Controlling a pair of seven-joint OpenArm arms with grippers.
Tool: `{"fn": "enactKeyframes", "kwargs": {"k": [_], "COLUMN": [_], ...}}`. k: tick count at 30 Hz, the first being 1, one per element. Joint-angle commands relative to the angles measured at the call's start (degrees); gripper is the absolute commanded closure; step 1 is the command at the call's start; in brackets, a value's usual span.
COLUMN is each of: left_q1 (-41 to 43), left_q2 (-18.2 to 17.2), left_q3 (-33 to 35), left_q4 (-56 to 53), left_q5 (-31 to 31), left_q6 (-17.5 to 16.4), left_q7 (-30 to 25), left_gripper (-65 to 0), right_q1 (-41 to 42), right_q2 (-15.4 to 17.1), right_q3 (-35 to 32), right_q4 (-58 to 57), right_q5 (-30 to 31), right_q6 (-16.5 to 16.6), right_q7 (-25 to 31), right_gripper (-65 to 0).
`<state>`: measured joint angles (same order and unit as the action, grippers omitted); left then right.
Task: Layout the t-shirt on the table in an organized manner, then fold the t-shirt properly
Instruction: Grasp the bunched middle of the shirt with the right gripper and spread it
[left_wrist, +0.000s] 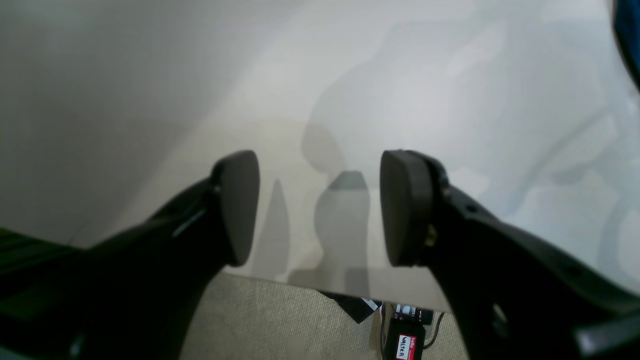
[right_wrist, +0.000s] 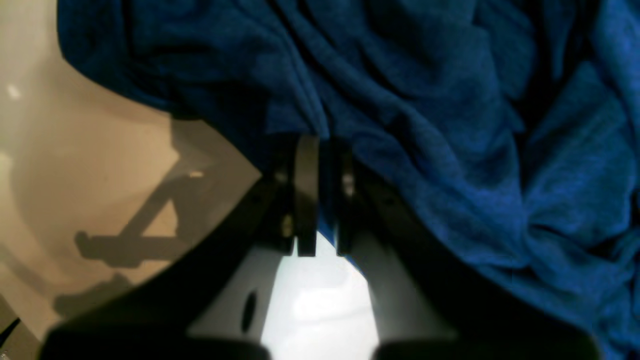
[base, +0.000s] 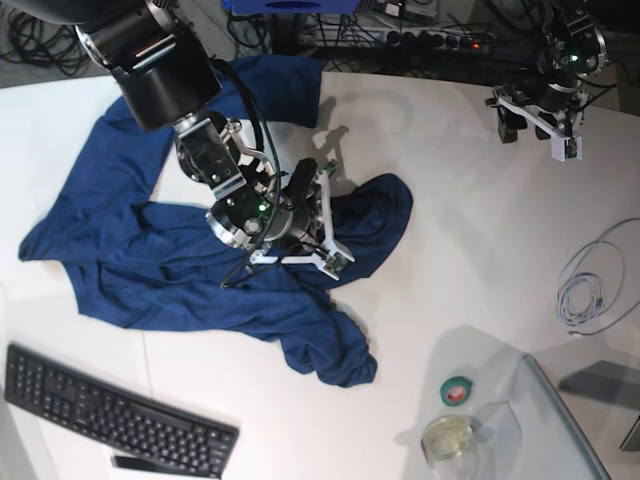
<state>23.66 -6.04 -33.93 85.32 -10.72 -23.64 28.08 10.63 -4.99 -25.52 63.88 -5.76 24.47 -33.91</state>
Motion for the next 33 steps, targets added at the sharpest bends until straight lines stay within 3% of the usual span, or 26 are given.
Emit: {"fn": "enactKeyframes", "kwargs": {"k": [1,10,15,16,20,22,30,33], "left_q1": [-0.14,-0.41,-1.37,-1.46,-1.55,-1.46,-1.02,-1.02], "left_q2": [-0.68,-0.68,-0.68,-0.68,-0.68,-0.68,-0.68,-0.68], "left_q3": [-0.13,-0.05,-0.05,-0.05,-0.05,-0.05,-0.05,-0.05], "left_q4": [0.88,0.88,0.7,0.7,0.7,0.53,0.44,0.44], "left_q5": [-0.31,-0.31,-0.22,-0.22,-0.22,-0.22,-0.22,-0.22], "left_q6": [-0.05,-0.05,-0.05,-0.05,-0.05,-0.05,-0.05,-0.05], "left_q7": [-1.04,-1.04,-1.04,-1.04,-1.04,-1.04,-1.04,-1.04], "left_gripper": [-37.4,-37.4,-37.4,-37.4,-37.4,-37.4,-37.4,-37.4], "right_q1": [0.22,-9.27,-9.89,-9.36,-6.55,-4.08,-0.13,1.37], "right_q2": [-0.5,3.72,4.07,3.98,2.14,1.08,-1.64,-1.82], "right_q3": [-0.02,-0.11,-0.02,-0.11,-0.2,-0.11,-0.02,0.42], "right_q4": [3.07,22.85,24.08,24.08,20.91,15.99,2.1,-2.38], "right_q5": [0.53,0.62,0.62,0.62,0.62,0.62,0.79,0.79], "right_q6": [-0.07,0.01,0.01,0.01,0.01,0.01,0.01,0.01], "right_q7": [0.02,-7.28,-6.84,-6.66,-6.48,-6.48,0.02,2.66], "right_gripper": [-3.5,-3.0,-4.7,-7.2,-27.8,-32.6,-31.4,-17.3]}}
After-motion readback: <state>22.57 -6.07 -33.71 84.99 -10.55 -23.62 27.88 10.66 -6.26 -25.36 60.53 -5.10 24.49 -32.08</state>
